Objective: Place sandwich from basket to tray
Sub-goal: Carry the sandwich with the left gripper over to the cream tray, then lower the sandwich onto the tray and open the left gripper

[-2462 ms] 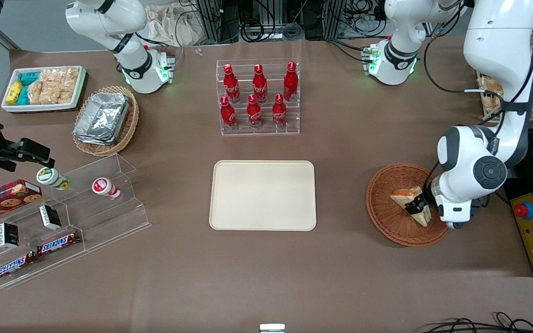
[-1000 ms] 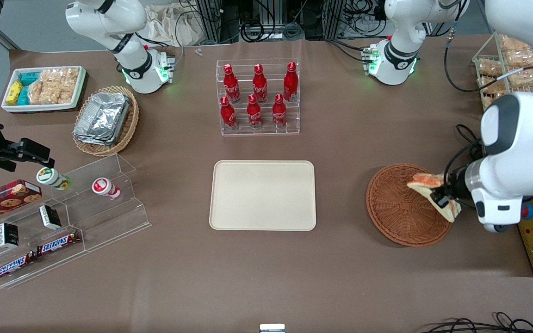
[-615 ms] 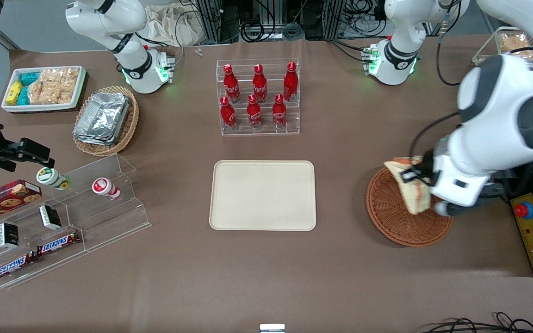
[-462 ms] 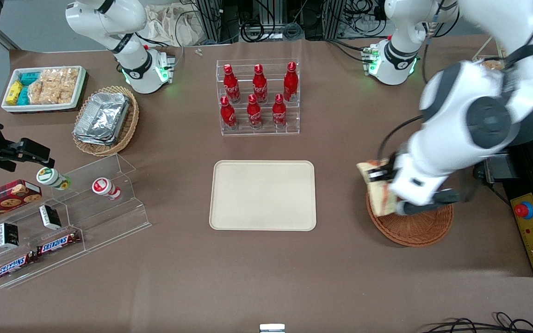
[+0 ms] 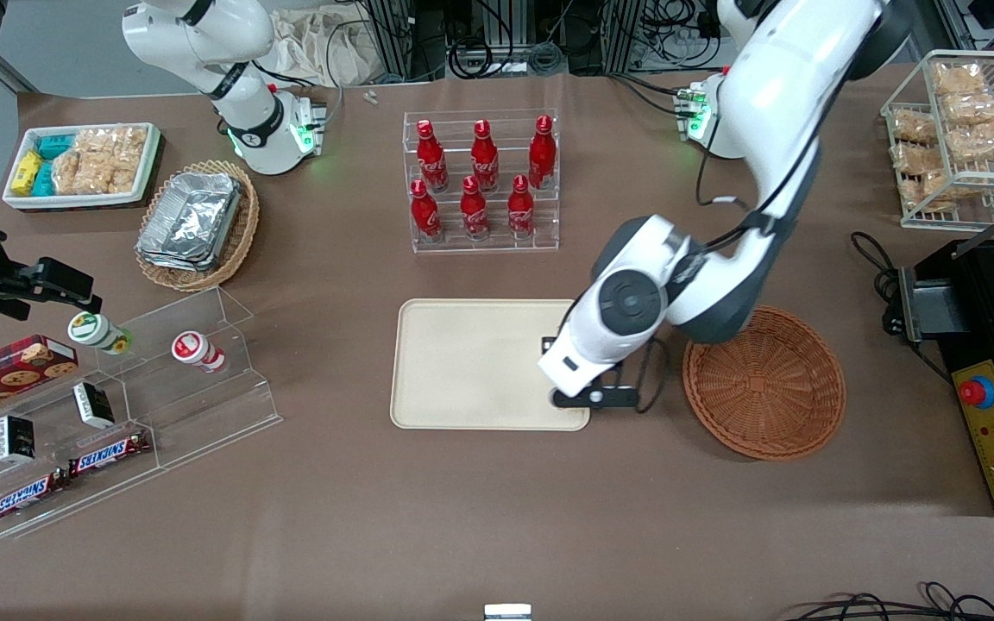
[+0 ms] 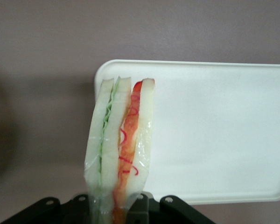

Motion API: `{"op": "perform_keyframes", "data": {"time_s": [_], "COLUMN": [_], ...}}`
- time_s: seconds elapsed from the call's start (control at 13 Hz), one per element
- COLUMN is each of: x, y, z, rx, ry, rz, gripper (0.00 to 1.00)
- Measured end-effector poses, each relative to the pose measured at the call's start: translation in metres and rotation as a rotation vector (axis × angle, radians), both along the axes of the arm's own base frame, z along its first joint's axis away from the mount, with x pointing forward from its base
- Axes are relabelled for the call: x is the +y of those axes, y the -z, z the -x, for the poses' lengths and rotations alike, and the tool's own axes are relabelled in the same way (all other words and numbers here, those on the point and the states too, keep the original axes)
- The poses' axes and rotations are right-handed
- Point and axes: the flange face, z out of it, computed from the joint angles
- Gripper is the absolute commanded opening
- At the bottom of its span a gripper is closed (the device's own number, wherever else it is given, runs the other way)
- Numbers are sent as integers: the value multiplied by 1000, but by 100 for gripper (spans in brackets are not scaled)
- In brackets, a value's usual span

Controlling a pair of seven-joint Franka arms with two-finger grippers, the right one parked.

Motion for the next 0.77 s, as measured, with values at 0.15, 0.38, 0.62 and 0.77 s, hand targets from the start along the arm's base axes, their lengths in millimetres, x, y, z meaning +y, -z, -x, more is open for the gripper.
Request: {"op": "perform_keyframes", "data": {"time_s": [0.15,0.38,0.62,0.77], "x": [-7,-10,-19,-27], "y": [38,58,72,83], "z": [3,4,11,17], "rx": [15,18,6,-21], "ry": [20,24,35,23], "rz": [-10,-6,-41,-82], "gripper": [0,0,59,100]}}
